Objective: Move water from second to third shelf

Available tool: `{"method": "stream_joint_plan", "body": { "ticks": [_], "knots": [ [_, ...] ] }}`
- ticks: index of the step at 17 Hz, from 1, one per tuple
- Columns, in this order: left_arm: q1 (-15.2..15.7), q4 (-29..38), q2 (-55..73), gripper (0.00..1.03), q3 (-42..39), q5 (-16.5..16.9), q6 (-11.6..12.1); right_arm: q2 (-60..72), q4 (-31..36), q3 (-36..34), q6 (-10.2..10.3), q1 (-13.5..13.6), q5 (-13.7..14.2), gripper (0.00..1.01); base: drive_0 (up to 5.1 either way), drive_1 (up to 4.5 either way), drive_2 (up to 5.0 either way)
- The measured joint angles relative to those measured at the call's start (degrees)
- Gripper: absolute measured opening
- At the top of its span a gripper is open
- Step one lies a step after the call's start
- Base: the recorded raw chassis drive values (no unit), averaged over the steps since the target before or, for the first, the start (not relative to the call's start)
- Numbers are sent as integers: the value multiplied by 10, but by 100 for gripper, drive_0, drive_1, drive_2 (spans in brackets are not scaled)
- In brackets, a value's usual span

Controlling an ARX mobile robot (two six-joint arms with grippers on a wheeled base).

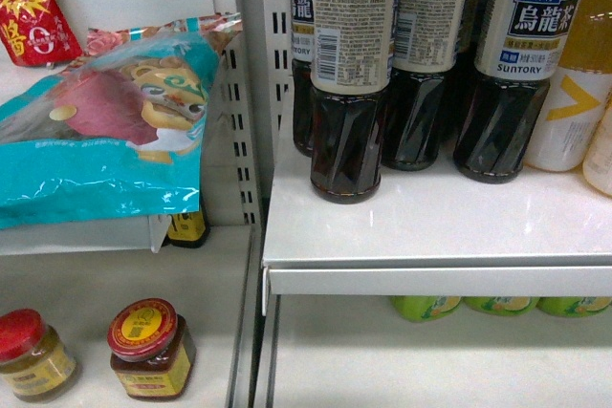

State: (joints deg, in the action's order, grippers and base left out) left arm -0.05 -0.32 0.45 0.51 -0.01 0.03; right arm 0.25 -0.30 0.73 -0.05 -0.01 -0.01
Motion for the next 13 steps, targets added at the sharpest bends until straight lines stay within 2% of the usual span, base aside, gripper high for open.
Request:
{"method": "stream_joint_plan", "body": {
  "ticks": [13],
  "knots": [
    [0, 0, 0, 98, 0, 0, 0, 0, 0, 0, 0, 0, 0, 98, 0, 0, 0]
  ]
}}
